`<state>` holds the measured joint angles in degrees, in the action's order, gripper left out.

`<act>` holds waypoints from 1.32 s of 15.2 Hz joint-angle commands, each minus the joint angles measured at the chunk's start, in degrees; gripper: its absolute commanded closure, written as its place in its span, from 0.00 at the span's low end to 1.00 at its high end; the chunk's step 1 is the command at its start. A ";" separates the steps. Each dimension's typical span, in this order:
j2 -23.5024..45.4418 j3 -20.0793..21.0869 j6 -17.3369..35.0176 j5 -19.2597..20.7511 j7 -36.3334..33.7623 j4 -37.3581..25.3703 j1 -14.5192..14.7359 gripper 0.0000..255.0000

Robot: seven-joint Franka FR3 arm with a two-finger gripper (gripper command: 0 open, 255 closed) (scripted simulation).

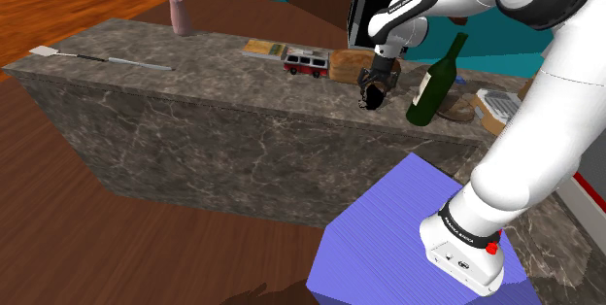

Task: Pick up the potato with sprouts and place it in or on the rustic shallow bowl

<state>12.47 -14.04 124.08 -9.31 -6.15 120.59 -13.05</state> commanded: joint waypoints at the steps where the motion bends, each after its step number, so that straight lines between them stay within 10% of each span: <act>1: 0.00 0.00 0.00 0.00 0.00 0.00 0.00 1.00; 20: -4.35 -0.40 -6.82 1.79 -1.61 -2.72 0.26 1.00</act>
<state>8.54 -14.41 118.17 -7.71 -7.58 118.38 -12.81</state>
